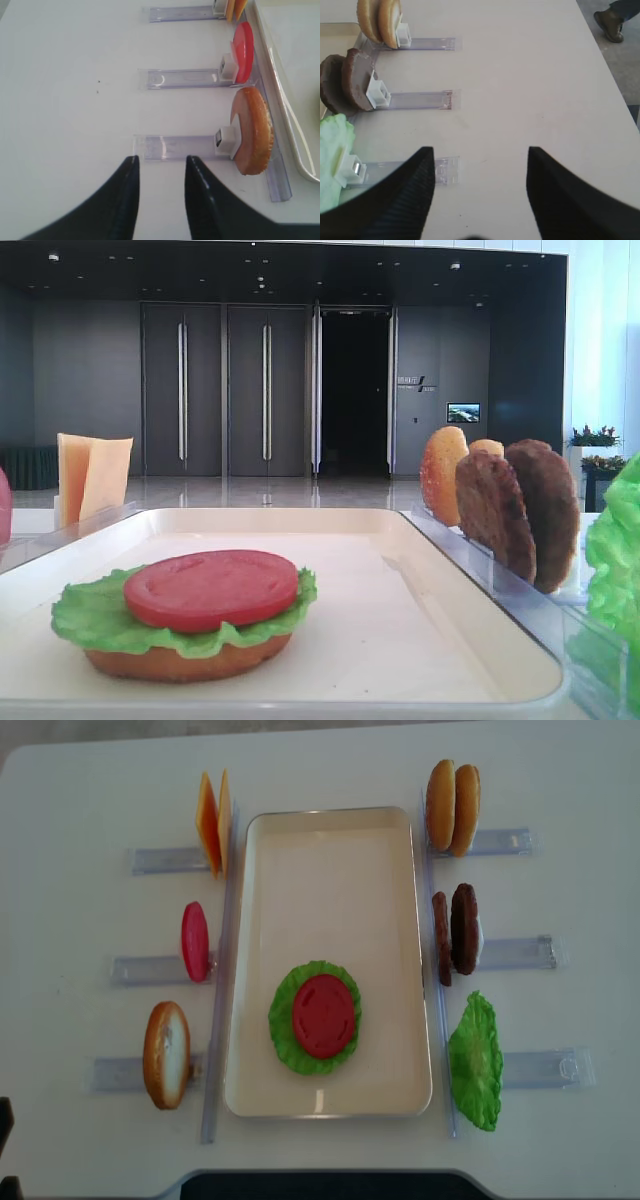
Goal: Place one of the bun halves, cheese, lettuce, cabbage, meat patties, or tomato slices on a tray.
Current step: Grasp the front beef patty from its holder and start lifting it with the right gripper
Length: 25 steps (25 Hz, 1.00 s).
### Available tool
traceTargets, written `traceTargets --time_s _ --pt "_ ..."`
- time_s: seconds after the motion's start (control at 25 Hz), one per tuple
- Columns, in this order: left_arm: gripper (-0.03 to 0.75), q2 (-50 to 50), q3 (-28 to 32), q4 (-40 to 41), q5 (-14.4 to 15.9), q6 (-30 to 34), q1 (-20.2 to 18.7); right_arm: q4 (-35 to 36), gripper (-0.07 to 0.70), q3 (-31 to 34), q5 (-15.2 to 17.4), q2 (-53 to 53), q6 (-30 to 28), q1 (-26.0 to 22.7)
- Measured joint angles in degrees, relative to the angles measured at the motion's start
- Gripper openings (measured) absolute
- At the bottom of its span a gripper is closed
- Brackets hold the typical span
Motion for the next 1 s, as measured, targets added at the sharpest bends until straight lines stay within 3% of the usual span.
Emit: traceTargets --time_s 0.4,1.0 --pt "0.24 0.0 0.0 0.0 -0.04 -0.05 -3.46 0.0 0.419 0.0 0.0 0.0 0.0 0.0" --pt "0.232 0.0 0.0 0.0 -0.04 -0.05 -3.46 0.0 0.419 -1.74 -0.17 0.56 0.0 0.0"
